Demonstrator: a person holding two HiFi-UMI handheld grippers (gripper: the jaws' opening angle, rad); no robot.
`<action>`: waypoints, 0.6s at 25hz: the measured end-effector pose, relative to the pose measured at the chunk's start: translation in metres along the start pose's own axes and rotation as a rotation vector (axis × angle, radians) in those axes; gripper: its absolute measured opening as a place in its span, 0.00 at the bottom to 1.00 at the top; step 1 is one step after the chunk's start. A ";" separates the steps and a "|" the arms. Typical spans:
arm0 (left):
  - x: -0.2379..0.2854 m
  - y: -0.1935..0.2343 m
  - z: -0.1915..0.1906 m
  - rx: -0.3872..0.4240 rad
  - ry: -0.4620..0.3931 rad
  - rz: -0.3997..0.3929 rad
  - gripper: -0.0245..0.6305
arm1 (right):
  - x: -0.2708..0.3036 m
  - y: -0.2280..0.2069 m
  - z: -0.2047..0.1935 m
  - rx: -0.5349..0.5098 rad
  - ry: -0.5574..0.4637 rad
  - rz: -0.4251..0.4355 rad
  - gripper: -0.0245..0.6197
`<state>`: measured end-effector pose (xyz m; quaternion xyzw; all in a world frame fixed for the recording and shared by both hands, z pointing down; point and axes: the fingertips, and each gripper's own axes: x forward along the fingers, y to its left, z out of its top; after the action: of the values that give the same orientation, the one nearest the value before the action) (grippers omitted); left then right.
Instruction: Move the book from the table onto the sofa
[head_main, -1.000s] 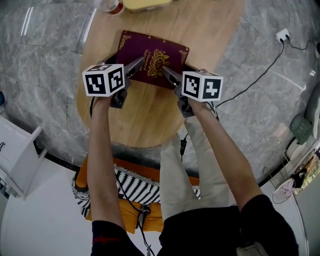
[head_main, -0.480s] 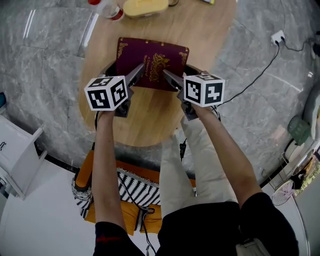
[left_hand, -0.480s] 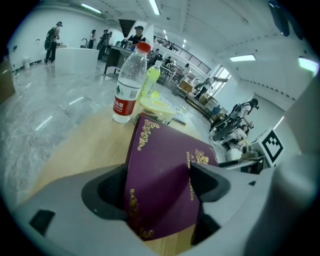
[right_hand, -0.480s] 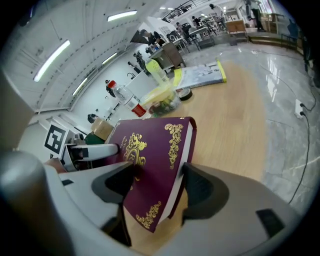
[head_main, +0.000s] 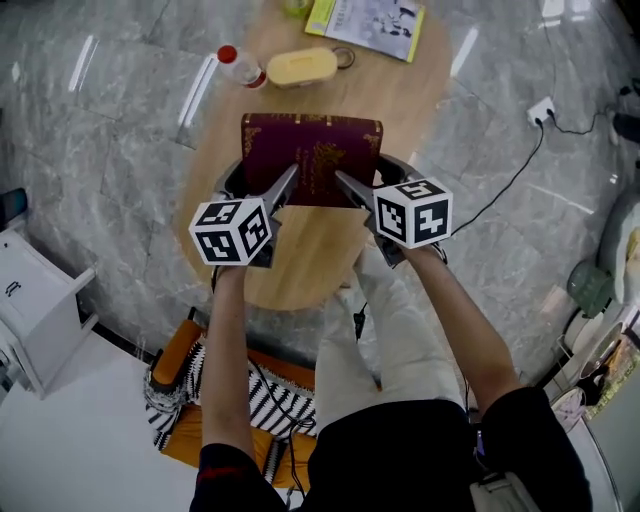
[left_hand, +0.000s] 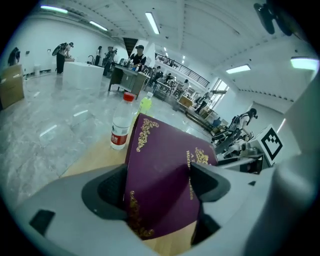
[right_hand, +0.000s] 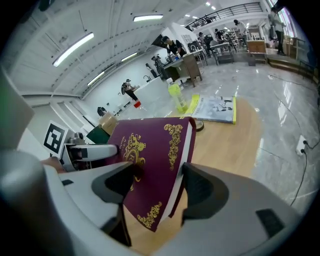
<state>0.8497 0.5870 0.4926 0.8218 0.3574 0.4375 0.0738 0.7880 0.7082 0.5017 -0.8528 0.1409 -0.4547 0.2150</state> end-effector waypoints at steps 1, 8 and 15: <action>-0.003 -0.006 0.007 0.015 -0.013 0.007 0.66 | -0.006 0.001 0.005 -0.004 -0.008 0.004 0.54; -0.030 -0.038 0.032 0.042 -0.070 0.026 0.66 | -0.046 0.013 0.027 -0.035 -0.030 0.013 0.54; -0.074 -0.065 0.052 0.038 -0.152 0.059 0.66 | -0.085 0.041 0.054 -0.131 -0.057 0.033 0.54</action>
<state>0.8295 0.5963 0.3832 0.8641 0.3345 0.3691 0.0723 0.7847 0.7220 0.3941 -0.8751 0.1781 -0.4166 0.1701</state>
